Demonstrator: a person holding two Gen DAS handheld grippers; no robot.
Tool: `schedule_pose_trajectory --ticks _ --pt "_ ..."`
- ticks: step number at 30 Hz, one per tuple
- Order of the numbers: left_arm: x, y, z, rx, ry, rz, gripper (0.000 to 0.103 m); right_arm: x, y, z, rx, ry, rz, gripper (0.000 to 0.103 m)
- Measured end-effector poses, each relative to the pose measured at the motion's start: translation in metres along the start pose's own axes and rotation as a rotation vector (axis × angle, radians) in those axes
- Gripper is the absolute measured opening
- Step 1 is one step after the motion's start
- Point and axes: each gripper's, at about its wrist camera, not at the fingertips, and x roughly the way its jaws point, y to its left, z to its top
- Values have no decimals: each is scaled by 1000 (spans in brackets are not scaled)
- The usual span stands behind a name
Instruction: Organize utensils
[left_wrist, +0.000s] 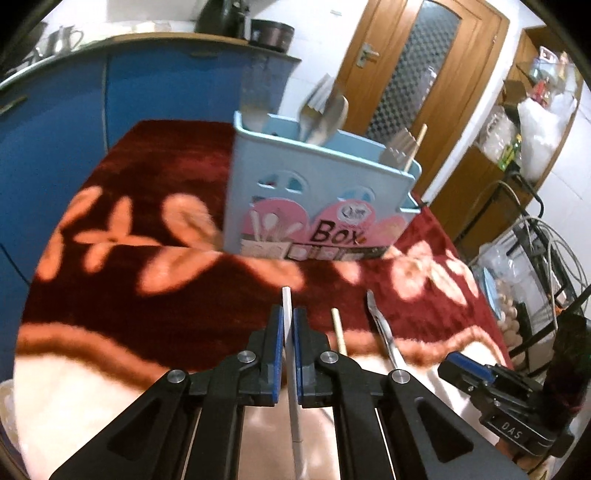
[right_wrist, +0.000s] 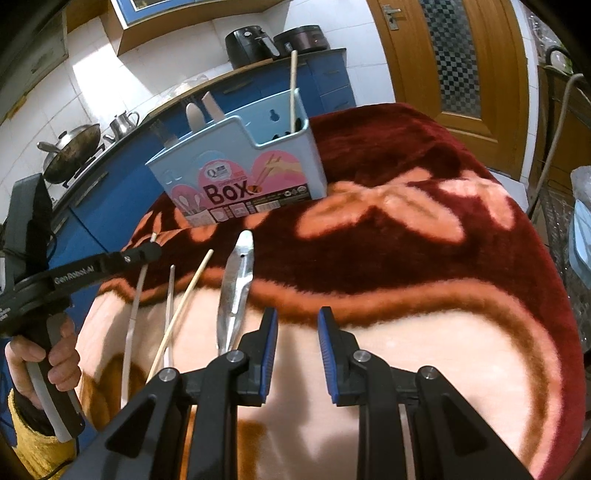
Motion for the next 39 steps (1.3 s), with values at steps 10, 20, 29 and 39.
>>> schedule_pose_trajectory --ticks 10,20,29,39 --pt "-24 10 -2 15 -88 32 4 21 27 12 -72 105 31 25" --pt "-41 11 -2 30 -150 13 4 47 56 27 -197 219 -22 32" --pt "-48 11 2 39 -185 -7 4 59 57 37 -183 243 -17 19" --pt "-62 13 14 23 -263 -33 4 39 48 40 -127 133 80 6"
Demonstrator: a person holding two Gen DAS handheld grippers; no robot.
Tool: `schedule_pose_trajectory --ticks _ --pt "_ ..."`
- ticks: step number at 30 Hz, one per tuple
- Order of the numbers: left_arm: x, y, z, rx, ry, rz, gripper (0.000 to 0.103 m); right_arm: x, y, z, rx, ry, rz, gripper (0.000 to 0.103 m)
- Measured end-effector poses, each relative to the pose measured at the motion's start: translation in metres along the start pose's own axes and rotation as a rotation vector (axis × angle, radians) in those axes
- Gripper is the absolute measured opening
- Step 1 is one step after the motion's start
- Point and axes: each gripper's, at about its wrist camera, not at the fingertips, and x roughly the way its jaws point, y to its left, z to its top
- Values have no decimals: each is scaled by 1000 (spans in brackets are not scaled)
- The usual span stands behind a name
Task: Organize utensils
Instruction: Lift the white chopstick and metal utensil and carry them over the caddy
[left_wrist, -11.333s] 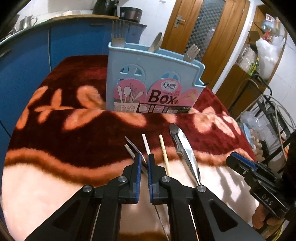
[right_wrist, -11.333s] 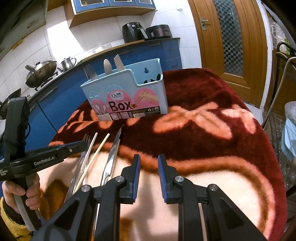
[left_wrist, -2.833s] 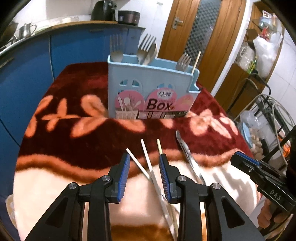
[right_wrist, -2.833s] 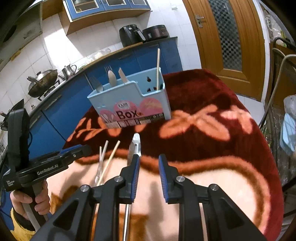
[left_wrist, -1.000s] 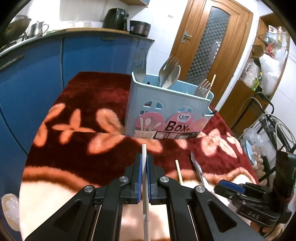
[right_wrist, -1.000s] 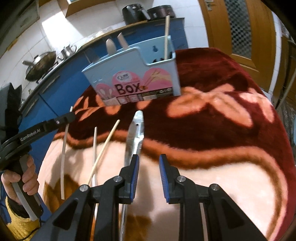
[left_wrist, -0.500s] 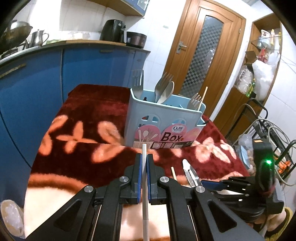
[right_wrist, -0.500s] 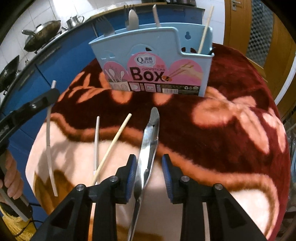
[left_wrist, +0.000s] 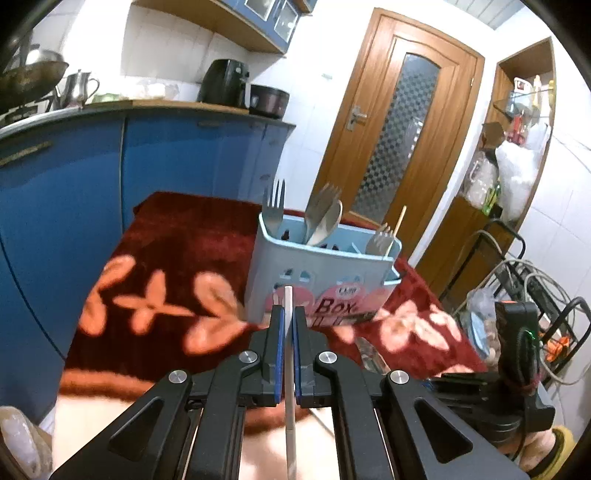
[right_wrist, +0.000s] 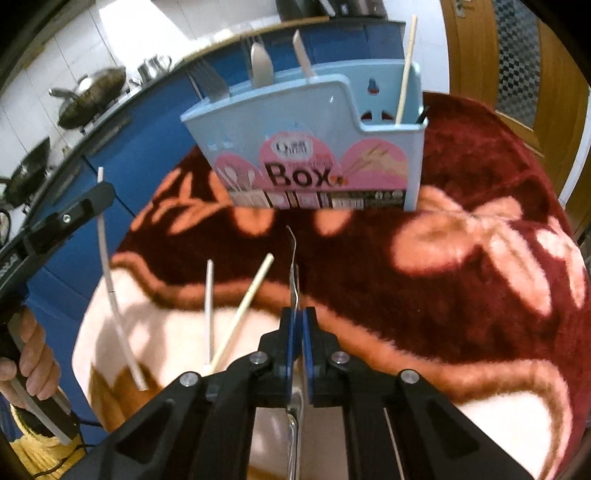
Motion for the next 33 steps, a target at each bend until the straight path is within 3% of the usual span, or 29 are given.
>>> schedule_pose_trajectory --ticks 8,13,24,33 --pt "-13 -12 29 36 -95 -4 4 -42 -2 2 17 -218 7 6" --pt "-15 -18 55 56 -142 7 4 -60 -9 6 42 -310 7 6" --pt "-38 -35 114 123 -265 60 4 -64 -15 14 46 -374 -16 6" --pt "-20 -38 140 126 -278 89 4 -68 -20 16 41 -404 -33 6"
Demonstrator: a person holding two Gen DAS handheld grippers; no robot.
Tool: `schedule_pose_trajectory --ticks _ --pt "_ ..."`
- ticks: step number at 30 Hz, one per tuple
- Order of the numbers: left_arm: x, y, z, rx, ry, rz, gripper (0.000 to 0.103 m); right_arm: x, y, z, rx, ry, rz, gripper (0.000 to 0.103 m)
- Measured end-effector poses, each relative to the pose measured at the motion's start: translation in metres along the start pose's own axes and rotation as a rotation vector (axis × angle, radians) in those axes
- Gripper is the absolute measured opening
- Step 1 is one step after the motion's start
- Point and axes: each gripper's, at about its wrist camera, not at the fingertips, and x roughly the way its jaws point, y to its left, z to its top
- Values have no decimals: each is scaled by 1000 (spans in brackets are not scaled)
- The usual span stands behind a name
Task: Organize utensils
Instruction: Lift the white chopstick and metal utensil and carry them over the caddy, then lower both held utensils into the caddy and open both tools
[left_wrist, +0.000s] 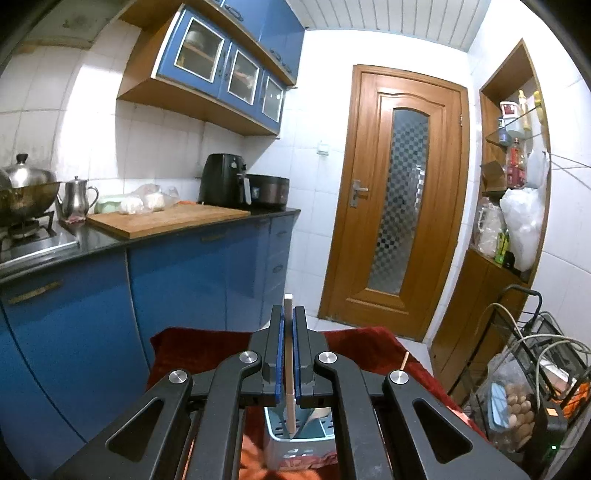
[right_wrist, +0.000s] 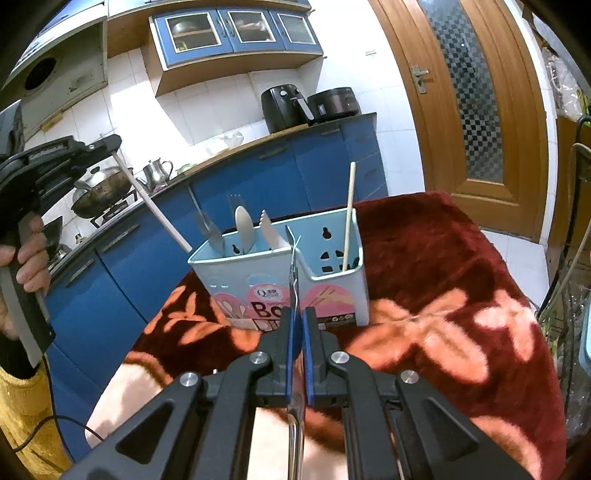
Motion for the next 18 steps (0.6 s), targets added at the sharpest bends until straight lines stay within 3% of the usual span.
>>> schedule_pose_trajectory --ticks 9,18 --pt "42 1 -33 -10 102 -1 4 -4 -13 27 1 -98 -43 6" --pt "65 0 -58 -5 149 0 4 11 -12 77 -29 -311 -65 6"
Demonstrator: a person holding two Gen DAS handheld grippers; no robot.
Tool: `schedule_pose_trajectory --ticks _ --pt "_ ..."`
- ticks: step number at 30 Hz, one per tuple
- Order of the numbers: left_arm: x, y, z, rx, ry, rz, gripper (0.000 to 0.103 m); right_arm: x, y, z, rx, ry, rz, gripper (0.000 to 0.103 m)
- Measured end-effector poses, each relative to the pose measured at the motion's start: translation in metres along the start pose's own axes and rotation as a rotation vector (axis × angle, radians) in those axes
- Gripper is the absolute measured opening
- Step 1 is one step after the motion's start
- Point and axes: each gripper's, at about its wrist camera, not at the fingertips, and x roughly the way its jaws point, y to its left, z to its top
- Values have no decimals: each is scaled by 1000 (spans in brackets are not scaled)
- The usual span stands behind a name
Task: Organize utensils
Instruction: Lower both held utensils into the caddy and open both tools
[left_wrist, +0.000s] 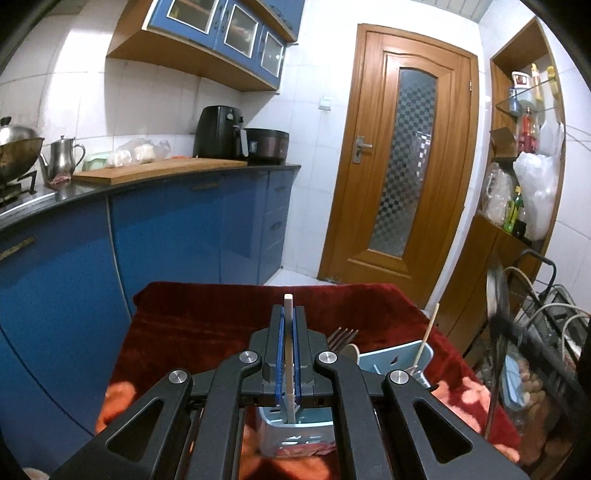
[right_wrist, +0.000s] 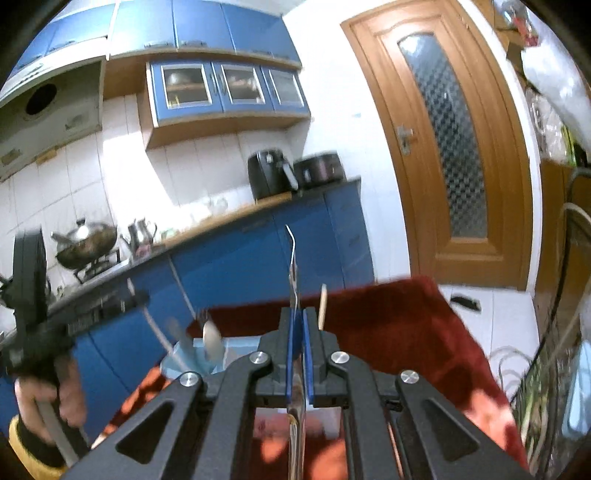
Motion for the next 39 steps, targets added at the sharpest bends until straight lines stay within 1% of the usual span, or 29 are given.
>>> schedule_pose_trajectory --ticks 4,8,11,17,21,26,30,32,33,34,36,39 --pt "9 2 -7 -9 12 -4 4 21 9 11 -29 -80 -10 6" --pt "18 7 -13 -30 25 -16 4 46 20 11 -76 -130 -33 6" --pt "23 9 -17 -44 29 -24 4 64 23 11 -100 -147 -57 6" --pt "30 12 -23 -54 39 -38 4 82 20 -2 -104 -119 -65 6" --pt "34 13 -27 -60 48 -46 4 82 17 -14 -112 -96 -61 6" --pt "36 14 -31 -66 58 -52 4 81 15 -18 -111 -79 -59 6" --pt "36 15 -33 -75 77 -56 4 78 14 -23 -103 -36 -36 7" --pt "37 14 -34 -77 88 -58 6 75 14 -26 -101 -24 -35 12" --pt "36 14 -35 -79 91 -58 7 74 14 -27 -96 -19 -32 15" --pt "35 13 -36 -81 94 -59 9 72 14 -28 -90 -17 -32 16" --pt "32 12 -37 -82 95 -62 9 69 12 -28 -78 -13 -32 17" --pt "27 11 -38 -82 94 -65 9 61 10 -25 -59 -13 -20 22"
